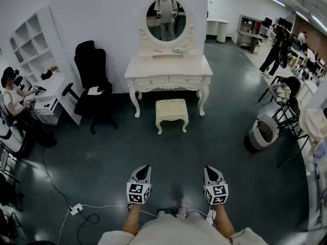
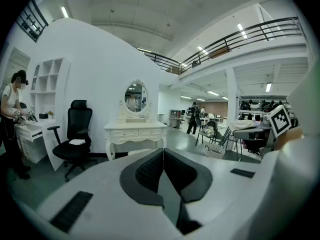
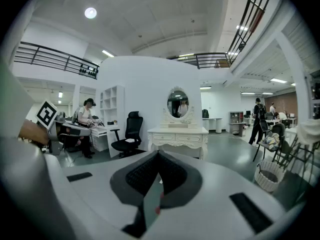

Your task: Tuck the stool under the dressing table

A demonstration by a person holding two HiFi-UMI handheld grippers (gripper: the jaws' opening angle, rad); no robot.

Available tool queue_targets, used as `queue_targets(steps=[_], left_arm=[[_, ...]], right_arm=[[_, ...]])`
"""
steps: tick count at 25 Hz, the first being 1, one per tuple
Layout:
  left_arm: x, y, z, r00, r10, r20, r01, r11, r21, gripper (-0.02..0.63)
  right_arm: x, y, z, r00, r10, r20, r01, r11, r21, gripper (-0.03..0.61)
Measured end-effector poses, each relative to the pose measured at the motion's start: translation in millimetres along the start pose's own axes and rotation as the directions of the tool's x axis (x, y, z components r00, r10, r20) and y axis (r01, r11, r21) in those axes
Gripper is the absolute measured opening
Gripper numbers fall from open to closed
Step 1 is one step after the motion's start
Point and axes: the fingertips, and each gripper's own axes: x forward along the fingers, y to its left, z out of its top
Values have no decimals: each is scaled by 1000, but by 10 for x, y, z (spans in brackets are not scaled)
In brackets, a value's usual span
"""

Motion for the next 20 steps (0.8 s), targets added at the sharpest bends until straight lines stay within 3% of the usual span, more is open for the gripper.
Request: queue_targets(steps=[20], left_arm=[[28, -198, -190, 1000, 19, -19, -19, 1000, -25, 17]], right_arm=[[-56, -212, -34, 1000, 15, 4, -15, 1000, 5, 2]])
